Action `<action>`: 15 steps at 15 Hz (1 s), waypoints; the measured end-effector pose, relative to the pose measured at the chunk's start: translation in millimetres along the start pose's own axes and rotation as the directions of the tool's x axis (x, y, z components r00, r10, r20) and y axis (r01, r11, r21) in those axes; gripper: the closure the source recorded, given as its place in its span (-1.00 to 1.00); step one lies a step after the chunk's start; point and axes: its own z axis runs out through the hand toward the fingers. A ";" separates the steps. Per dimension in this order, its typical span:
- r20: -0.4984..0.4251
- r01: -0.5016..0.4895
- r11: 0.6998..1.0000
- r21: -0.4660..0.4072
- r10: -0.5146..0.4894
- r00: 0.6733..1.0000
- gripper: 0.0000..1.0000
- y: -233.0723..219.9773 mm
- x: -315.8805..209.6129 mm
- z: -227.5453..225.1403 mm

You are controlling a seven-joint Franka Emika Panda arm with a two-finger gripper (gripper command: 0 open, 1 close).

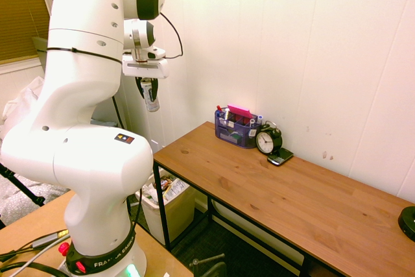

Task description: Throw the can in the trash bin

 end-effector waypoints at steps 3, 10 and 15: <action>0.032 -0.006 1.000 -0.027 0.007 0.999 -1.00 -11.6 -1.7 8.4; 0.038 -0.009 0.999 -0.041 0.011 0.999 -1.00 -13.0 0.1 12.6; 0.035 -0.015 0.999 -0.035 0.017 0.999 -1.00 -11.4 7.4 12.4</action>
